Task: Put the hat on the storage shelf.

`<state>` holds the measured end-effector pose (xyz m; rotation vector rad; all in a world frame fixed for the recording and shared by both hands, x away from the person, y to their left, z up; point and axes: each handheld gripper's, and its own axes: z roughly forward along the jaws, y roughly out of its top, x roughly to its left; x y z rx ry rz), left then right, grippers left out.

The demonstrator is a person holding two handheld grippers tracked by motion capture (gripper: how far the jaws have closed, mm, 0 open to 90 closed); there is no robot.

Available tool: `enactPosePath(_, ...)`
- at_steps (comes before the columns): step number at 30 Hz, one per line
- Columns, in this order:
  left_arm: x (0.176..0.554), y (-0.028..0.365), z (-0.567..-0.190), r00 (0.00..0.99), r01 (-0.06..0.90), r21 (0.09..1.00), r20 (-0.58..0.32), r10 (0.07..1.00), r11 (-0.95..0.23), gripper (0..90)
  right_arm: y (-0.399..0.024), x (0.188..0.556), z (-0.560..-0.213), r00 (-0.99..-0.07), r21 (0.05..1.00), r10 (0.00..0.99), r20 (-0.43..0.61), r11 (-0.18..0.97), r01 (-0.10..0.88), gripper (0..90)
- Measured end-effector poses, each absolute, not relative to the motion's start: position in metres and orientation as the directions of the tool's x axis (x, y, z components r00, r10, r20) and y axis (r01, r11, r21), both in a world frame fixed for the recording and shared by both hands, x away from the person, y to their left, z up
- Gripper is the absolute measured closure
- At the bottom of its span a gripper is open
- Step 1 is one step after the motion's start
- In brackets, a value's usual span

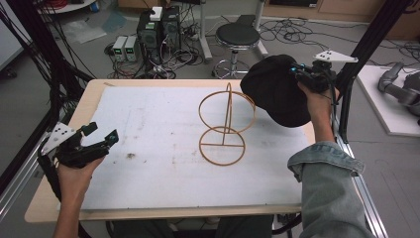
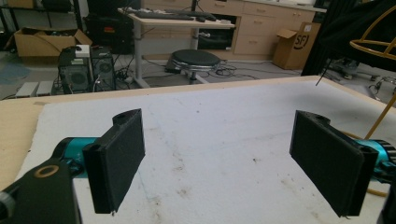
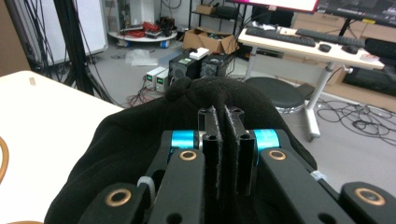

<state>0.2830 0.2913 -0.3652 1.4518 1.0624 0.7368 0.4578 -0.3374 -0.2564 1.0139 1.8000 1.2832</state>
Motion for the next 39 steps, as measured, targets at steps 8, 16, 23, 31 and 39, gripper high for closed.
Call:
enactPosePath(8, 0.282, 0.290, -0.364, 0.401, 0.200, 0.979, -0.123, 0.908, 0.044, 18.3, -0.345, 0.447, -0.235, -0.424, 0.967, 0.900, -0.095, 0.185, 0.176, 86.9)
enactPosePath(16, 0.281, 0.290, -0.362, 0.405, 0.194, 0.980, -0.122, 0.906, 0.046, 18.4, -0.351, 0.438, -0.220, -0.424, 0.973, 0.900, -0.098, 0.177, 0.150, 87.0)
enactPosePath(23, 0.281, 0.290, -0.360, 0.410, 0.190, 0.981, -0.125, 0.904, 0.049, 18.4, -0.350, 0.430, -0.207, -0.430, 0.978, 0.898, -0.097, 0.166, 0.125, 87.0)
enactPosePath(31, 0.280, 0.290, -0.359, 0.413, 0.189, 0.981, -0.121, 0.902, 0.045, 18.4, -0.342, 0.419, -0.191, -0.457, 0.988, 0.885, -0.086, 0.133, 0.072, 87.0)
enactPosePath(39, 0.279, 0.290, -0.358, 0.414, 0.185, 0.982, -0.122, 0.902, 0.048, 18.7, -0.336, 0.407, -0.176, -0.493, 0.996, 0.868, -0.054, 0.081, 0.035, 87.0)
